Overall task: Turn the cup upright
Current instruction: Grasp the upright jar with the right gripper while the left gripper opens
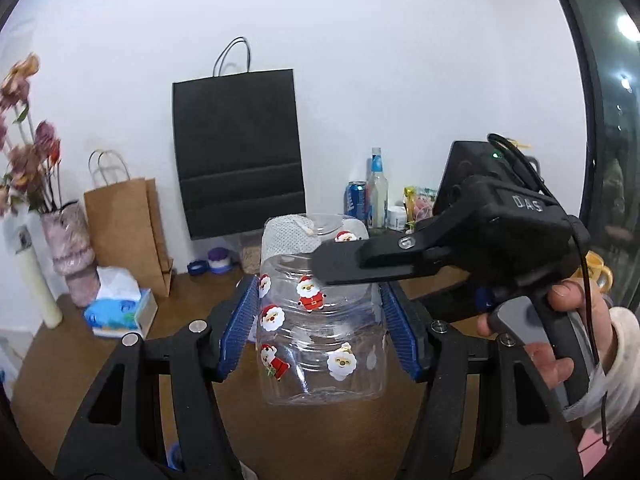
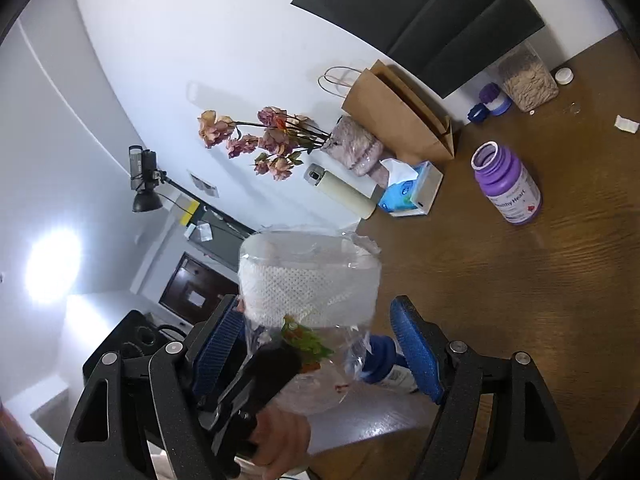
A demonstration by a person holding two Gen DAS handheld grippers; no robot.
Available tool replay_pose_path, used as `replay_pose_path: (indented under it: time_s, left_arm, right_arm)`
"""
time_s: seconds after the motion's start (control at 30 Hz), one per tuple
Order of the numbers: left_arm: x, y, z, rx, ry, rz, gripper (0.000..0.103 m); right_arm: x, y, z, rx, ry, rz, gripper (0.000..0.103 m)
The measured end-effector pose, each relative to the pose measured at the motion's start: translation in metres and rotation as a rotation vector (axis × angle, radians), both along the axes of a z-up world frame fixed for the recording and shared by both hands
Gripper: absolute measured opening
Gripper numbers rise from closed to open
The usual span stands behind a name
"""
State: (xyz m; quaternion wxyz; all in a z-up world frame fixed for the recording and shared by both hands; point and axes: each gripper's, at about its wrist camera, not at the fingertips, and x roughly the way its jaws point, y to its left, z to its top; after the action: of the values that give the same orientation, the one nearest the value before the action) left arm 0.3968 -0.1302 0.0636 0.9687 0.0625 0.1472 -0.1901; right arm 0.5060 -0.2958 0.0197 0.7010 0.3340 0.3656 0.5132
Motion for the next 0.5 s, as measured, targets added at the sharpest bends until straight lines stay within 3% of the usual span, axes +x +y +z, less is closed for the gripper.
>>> replay_pose_path:
  time_s: [0.17,0.23,0.27,0.3,0.4,0.5]
  left_arm:
    - [0.022,-0.004,-0.001,0.047,0.071,-0.02,0.063]
    - [0.024,-0.007,0.001,0.085,0.071,-0.042,0.078]
    - [0.025,-0.009,0.003,0.103,0.043,-0.088,0.093]
    - [0.022,-0.008,0.005,0.101,-0.001,-0.114,0.101]
    - [0.029,-0.009,-0.003,0.151,-0.096,-0.158,0.102]
    - [0.053,0.001,-0.015,0.107,-0.033,-0.179,0.103]
  right_arm:
    - [0.001,-0.005,0.001,-0.012,-0.057,-0.056,0.066]
    - [0.003,-0.009,0.0,-0.035,-0.074,-0.102,0.066]
    - [0.004,-0.013,-0.001,-0.052,-0.082,-0.131,0.066]
    - [0.006,-0.016,-0.002,-0.057,-0.085,-0.143,0.066]
    - [0.009,-0.029,-0.003,-0.018,-0.098,-0.172,0.066]
    - [0.011,-0.035,-0.004,-0.049,-0.128,-0.201,0.066]
